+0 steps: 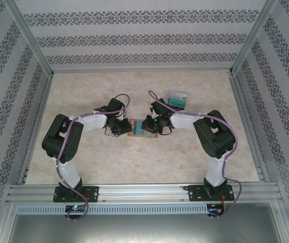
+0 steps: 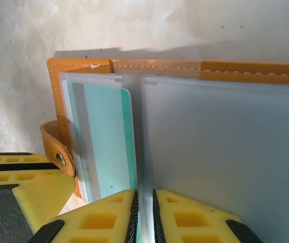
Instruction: Take the credit cards out of the card holder
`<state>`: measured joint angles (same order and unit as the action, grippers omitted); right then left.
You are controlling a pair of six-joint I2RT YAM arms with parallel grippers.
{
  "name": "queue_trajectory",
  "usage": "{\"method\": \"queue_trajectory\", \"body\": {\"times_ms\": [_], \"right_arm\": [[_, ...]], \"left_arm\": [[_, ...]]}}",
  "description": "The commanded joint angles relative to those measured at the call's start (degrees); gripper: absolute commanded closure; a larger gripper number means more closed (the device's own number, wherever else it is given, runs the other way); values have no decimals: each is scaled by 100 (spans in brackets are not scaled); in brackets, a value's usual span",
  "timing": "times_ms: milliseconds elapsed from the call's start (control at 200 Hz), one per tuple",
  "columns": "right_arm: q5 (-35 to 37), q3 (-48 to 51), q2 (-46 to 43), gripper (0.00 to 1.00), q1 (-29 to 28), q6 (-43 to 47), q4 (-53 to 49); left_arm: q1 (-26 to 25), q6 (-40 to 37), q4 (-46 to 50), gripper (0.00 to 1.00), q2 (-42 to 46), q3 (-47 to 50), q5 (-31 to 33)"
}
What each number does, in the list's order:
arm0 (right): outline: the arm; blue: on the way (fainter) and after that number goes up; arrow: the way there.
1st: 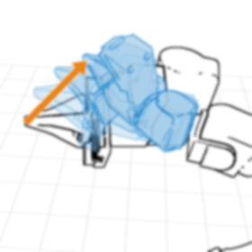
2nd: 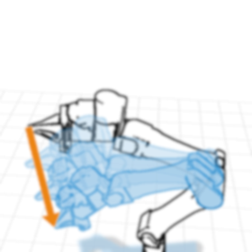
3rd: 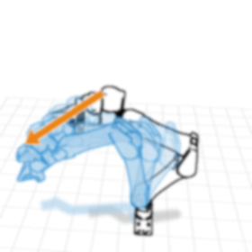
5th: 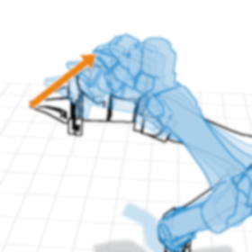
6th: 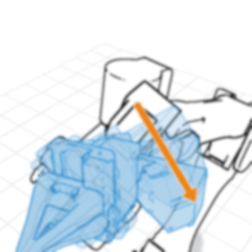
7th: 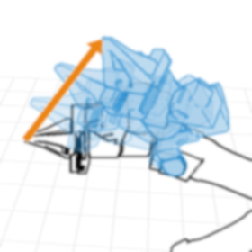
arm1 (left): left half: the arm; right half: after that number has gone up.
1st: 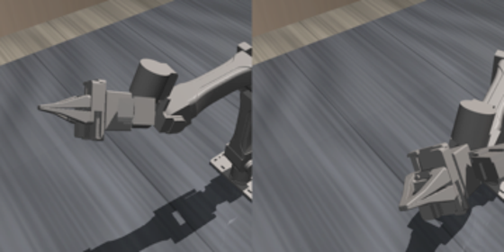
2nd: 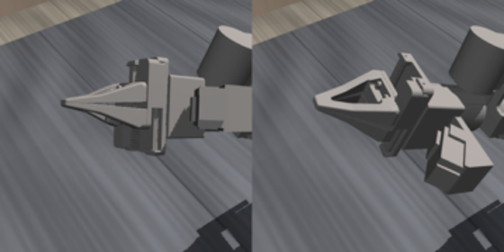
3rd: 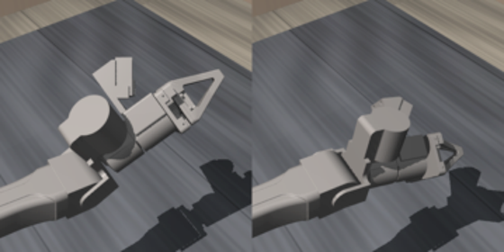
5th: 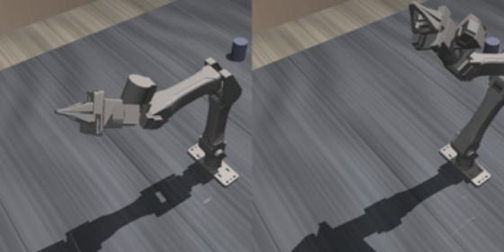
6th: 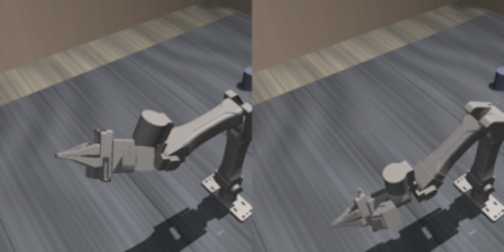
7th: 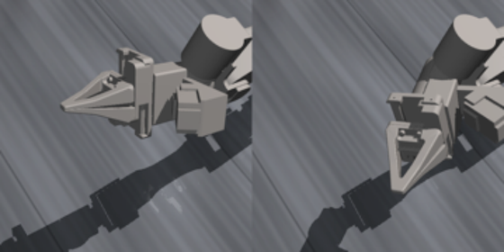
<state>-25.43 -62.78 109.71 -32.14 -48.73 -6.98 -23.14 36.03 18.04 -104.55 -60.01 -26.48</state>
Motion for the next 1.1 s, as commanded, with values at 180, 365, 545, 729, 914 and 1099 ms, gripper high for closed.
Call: {"method": "queue_trajectory", "body": {"times_ms": [180, 365, 545, 729, 914, 1099], "right_arm": [[-150, -193, 194, 83, -108, 28, 57], [-180, -303, 260, 83, -165, 72, 2], [-212, -330, 292, 83, -194, 83, 4], [-212, -306, 314, 88, -200, 74, 6], [-215, -309, 314, 91, -205, 77, 30], [-249, -402, 353, 88, -240, 76, 34]], "left_arm": [[15, -61, 162, 82, -48, -219, -124], [-17, -83, 203, 89, -203, -249, -112], [-58, -101, 293, 91, -359, -283, -68], [-77, -98, 340, 96, -382, -267, -6], [-83, -100, 345, 98, -372, -275, -14], [-108, -127, 318, 100, -382, -249, -85]]}}
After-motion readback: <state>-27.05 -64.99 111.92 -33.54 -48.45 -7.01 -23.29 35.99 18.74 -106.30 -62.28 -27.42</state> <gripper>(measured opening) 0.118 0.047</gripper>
